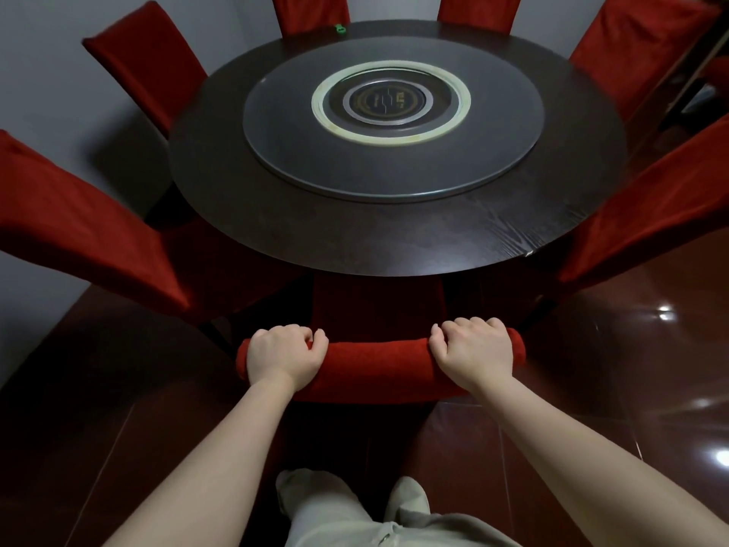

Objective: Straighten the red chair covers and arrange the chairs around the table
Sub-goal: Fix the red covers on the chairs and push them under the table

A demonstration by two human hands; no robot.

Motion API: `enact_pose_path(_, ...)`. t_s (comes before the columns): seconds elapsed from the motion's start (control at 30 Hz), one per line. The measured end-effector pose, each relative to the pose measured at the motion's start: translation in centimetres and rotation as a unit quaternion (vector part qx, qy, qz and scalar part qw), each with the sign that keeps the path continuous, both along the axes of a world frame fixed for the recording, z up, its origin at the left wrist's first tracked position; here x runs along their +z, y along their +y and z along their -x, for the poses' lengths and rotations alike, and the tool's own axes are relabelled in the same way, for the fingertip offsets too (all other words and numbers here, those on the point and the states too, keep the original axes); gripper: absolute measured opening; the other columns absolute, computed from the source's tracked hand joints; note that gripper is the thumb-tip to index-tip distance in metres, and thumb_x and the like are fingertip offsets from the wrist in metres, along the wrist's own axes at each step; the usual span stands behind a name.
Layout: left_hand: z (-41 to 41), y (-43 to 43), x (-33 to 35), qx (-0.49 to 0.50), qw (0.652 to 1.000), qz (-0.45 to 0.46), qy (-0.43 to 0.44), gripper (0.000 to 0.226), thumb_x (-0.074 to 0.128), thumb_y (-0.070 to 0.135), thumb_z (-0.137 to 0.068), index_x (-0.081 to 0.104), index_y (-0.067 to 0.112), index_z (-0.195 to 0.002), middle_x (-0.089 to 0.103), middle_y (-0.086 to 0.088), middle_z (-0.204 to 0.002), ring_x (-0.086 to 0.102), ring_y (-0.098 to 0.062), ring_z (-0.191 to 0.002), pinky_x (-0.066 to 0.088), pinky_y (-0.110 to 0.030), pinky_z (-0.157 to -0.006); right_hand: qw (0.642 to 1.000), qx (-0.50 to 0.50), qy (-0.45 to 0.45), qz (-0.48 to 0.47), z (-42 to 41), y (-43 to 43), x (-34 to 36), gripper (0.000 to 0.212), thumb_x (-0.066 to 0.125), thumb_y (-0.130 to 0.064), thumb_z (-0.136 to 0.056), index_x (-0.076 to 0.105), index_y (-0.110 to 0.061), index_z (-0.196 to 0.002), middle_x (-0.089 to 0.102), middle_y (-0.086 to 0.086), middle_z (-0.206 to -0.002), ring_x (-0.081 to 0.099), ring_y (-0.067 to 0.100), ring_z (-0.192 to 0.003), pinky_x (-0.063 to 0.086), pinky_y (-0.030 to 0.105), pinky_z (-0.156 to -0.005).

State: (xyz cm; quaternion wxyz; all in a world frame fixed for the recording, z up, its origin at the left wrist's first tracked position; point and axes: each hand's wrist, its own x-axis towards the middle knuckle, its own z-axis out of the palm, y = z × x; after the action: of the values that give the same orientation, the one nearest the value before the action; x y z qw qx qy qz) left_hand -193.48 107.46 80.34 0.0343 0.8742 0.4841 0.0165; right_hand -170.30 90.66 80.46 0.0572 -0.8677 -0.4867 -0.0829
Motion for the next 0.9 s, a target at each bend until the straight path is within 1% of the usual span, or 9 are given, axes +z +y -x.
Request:
enact_pose_path(0.17, 0.0, -0.1, 0.1, 0.004, 1.000, -0.002, -0.004, 0.061, 0.016, 0.056, -0.085, 0.054, 0.023, -0.051, 0.051, 0.007, -0.052, 0.050, -0.013, -0.052, 0.031, -0.032, -0.065, 0.999, 0.004, 0.008, 0.038, -0.1, 0.0, 0.4, 0.051, 0.031, -0.042, -0.093, 0.062, -0.018, -0.061, 0.064, 0.000, -0.065, 0.060, 0.025, -0.067, 0.035, 0.037, -0.068)
enact_pose_path(0.3, 0.0, -0.2, 0.1, 0.002, 1.000, -0.002, -0.011, 0.058, 0.023, 0.054, -0.088, 0.053, 0.022, -0.050, 0.051, 0.007, -0.050, 0.049, -0.011, -0.050, 0.032, -0.032, -0.063, 0.998, 0.009, 0.014, 0.069, -0.4, -0.1, 0.5, 0.048, 0.032, -0.045, -0.097, 0.062, -0.022, -0.068, 0.066, -0.002, -0.074, 0.060, 0.021, -0.076, 0.036, 0.037, -0.073)
enact_pose_path(0.37, 0.1, -0.3, 0.1, 0.001, 1.000, -0.004, -0.018, 0.056, 0.027, 0.052, -0.090, 0.050, 0.022, -0.048, 0.050, 0.007, -0.048, 0.048, -0.011, -0.048, 0.032, -0.032, -0.062, 0.998, 0.008, 0.019, 0.059, -0.3, -0.2, 0.6, 0.048, 0.032, -0.044, -0.096, 0.062, -0.021, -0.066, 0.066, -0.002, -0.072, 0.061, 0.021, -0.075, 0.036, 0.037, -0.072)
enact_pose_path(0.5, 0.0, -0.2, 0.2, -0.002, 1.000, 0.000, -0.006, 0.056, 0.022, 0.052, -0.087, 0.053, 0.022, -0.051, 0.052, 0.007, -0.053, 0.051, -0.014, -0.053, 0.033, -0.033, -0.063, 0.998, 0.009, 0.034, 0.056, -0.3, -0.1, 0.4, 0.047, 0.036, -0.044, -0.096, 0.062, -0.020, -0.065, 0.066, -0.001, -0.072, 0.061, 0.023, -0.075, 0.035, 0.037, -0.072)
enact_pose_path(0.6, 0.0, 0.0, 0.2, -0.006, 1.000, 0.000, 0.002, 0.052, 0.028, 0.049, -0.089, 0.057, 0.023, -0.055, 0.052, 0.008, -0.055, 0.049, -0.013, -0.054, 0.033, -0.032, -0.065, 0.997, 0.005, 0.039, 0.060, -0.3, 0.0, 0.5, 0.046, 0.037, -0.044, -0.096, 0.062, -0.019, -0.065, 0.067, 0.001, -0.072, 0.062, 0.025, -0.075, 0.033, 0.037, -0.071)
enact_pose_path(0.67, 0.1, 0.0, 0.2, -0.006, 1.000, 0.006, 0.003, 0.051, 0.031, 0.048, -0.090, 0.055, 0.022, -0.054, 0.051, 0.006, -0.054, 0.048, -0.013, -0.053, 0.032, -0.032, -0.065, 0.997, -0.003, 0.038, 0.063, -0.1, -0.1, 0.4, 0.047, 0.037, -0.044, -0.096, 0.063, -0.019, -0.067, 0.068, 0.002, -0.074, 0.062, 0.026, -0.076, 0.033, 0.037, -0.072)
enact_pose_path(0.73, 0.0, -0.1, 0.1, -0.006, 1.000, 0.008, 0.004, 0.052, 0.025, 0.050, -0.086, 0.053, 0.021, -0.052, 0.051, 0.006, -0.053, 0.049, -0.015, -0.054, 0.032, -0.033, -0.065, 0.997, -0.010, 0.038, 0.065, 0.1, -0.2, 0.4, 0.047, 0.036, -0.044, -0.096, 0.064, -0.018, -0.069, 0.068, 0.003, -0.076, 0.061, 0.026, -0.077, 0.033, 0.037, -0.072)
enact_pose_path(0.8, 0.0, -0.2, 0.2, -0.006, 1.000, 0.012, 0.006, 0.053, 0.022, 0.050, -0.084, 0.053, 0.021, -0.052, 0.050, 0.006, -0.053, 0.051, -0.017, -0.055, 0.034, -0.033, -0.065, 0.996, -0.012, 0.041, 0.076, 0.3, -0.3, 0.6, 0.047, 0.036, -0.044, -0.098, 0.066, -0.017, -0.073, 0.069, 0.004, -0.080, 0.061, 0.028, -0.081, 0.034, 0.038, -0.074)
enact_pose_path(0.9, 0.2, -0.1, 0.1, -0.014, 1.000, 0.024, 0.012, 0.051, 0.030, 0.047, -0.090, 0.053, 0.022, -0.052, 0.051, 0.006, -0.053, 0.052, -0.016, -0.055, 0.042, -0.034, -0.068, 0.994, -0.022, 0.045, 0.101, 0.9, -0.4, 1.0, 0.047, 0.034, -0.043, -0.100, 0.069, -0.016, -0.086, 0.069, 0.006, -0.091, 0.061, 0.030, -0.090, 0.036, 0.039, -0.079)
